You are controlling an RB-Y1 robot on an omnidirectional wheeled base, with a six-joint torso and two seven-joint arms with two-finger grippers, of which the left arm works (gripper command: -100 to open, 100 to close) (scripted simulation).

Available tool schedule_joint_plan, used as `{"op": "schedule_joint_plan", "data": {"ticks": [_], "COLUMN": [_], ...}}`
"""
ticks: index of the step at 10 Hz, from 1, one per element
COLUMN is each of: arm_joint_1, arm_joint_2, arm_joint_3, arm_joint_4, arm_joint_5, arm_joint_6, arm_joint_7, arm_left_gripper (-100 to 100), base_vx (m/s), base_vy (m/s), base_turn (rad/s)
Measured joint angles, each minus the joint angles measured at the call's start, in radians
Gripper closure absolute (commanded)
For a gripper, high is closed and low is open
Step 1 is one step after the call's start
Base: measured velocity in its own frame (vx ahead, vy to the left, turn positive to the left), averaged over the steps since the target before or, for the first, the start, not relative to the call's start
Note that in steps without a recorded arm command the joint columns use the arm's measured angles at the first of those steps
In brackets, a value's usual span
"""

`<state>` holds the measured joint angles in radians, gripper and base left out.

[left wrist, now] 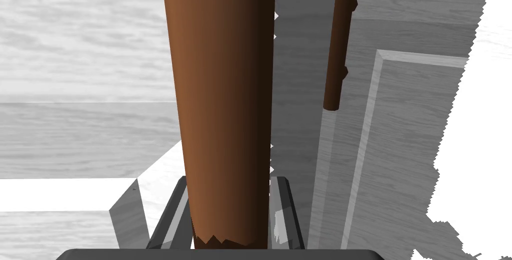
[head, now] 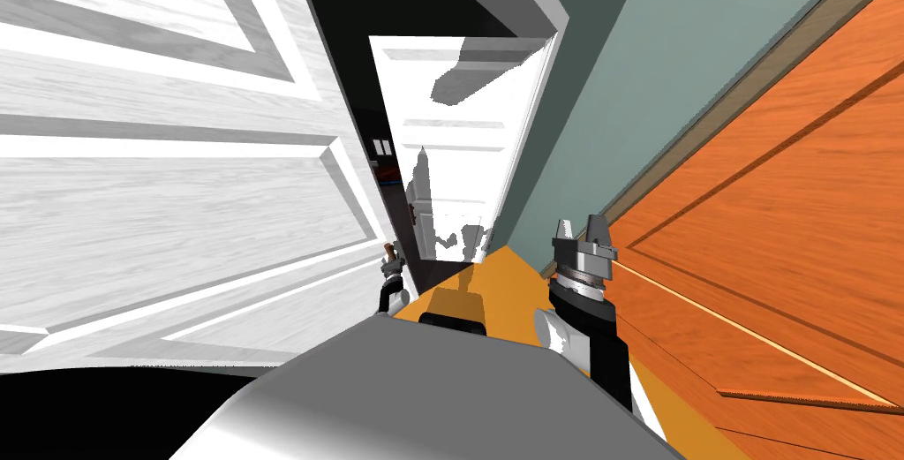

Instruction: Push the door open

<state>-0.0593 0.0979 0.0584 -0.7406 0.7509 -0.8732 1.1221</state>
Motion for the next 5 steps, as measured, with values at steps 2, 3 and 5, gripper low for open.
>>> {"op": "schedule_joint_plan", "data": {"ticks": [2,3,5], "arm_joint_1": [-0.002,-0.002,0.009], "arm_joint_2": [-0.009,-0.006,-0.003], "arm_joint_3": [0.018,0.027,0.053], "arm_joint_4": [0.023,0.03,0.005], "arm_joint_5": [0.015,0.023,0.041], "arm_joint_6": [-0.009,-0.016,-0.011], "arm_joint_7": [-0.007,-0.006,-0.022], "arm_left_gripper": [100,100,100], "base_vx": [0.147,0.183,0.188], "base_vy": [0.058,0.056,0.078], "base_turn": [-0.034,-0.008,-0.033]}}
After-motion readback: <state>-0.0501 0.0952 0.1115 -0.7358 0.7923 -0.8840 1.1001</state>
